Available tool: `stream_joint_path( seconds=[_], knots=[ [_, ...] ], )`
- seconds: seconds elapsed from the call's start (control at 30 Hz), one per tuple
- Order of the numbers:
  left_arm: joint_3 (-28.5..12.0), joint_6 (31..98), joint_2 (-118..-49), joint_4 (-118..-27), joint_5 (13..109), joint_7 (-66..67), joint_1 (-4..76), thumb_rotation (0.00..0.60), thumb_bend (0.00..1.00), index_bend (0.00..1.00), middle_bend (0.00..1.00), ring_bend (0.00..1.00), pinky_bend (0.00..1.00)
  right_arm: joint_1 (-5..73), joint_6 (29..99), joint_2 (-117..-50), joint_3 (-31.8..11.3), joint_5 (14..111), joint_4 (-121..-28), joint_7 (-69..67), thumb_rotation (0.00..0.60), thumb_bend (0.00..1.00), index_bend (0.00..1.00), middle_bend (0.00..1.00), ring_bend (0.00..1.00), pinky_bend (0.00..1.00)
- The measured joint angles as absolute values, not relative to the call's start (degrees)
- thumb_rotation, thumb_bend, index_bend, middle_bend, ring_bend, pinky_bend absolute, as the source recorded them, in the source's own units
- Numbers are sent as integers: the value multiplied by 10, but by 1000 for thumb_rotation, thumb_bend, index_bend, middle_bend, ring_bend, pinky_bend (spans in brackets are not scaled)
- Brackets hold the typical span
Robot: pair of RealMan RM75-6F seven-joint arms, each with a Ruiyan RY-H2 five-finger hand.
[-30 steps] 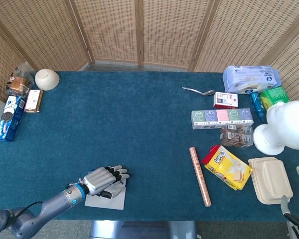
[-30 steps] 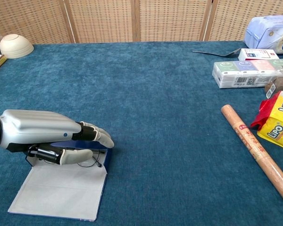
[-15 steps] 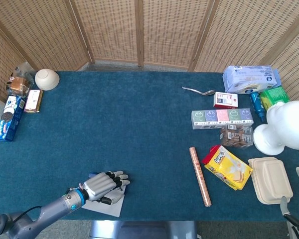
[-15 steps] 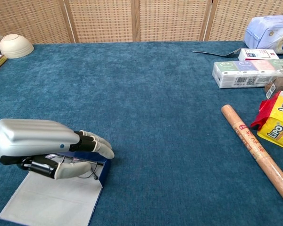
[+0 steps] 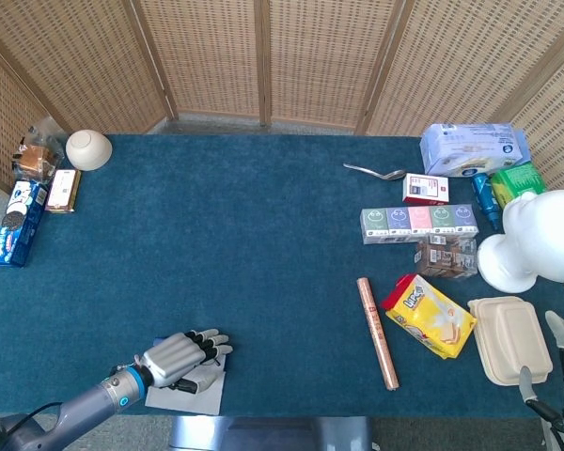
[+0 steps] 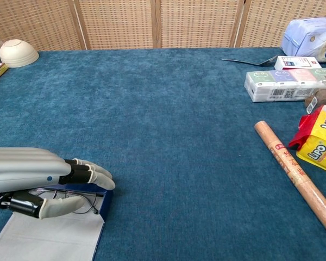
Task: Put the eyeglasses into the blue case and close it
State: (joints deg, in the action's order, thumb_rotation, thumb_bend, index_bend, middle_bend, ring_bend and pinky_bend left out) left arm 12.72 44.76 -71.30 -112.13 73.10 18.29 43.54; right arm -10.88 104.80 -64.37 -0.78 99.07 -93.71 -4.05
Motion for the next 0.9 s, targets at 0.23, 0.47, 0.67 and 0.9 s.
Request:
stream_joint_path(
  seconds=[0.23, 0.47, 0.67, 0.9],
  knots=[
    [137, 458, -703, -1127, 740, 181, 416, 0, 442, 96, 54, 0, 172, -107, 1048, -645, -6, 994, -929, -47, 488, 479, 0, 139, 126, 348],
    [139, 469, -694, -1127, 740, 180, 398, 0, 442, 97, 54, 0, 167, -102, 1044, -647, -5, 994, -923, -53, 489, 479, 0, 139, 126, 348],
    [139, 473, -685, -1125, 738, 174, 387, 0, 442, 96, 53, 0, 166, -98, 1041, -647, -6, 994, -921, -56, 491, 479, 0, 139, 126, 348],
    [132, 465, -689, -1123, 745, 169, 385, 0, 443, 96, 52, 0, 165, -97, 1041, -646, -5, 994, -921, -55, 490, 480, 0, 140, 126, 348]
  ],
)
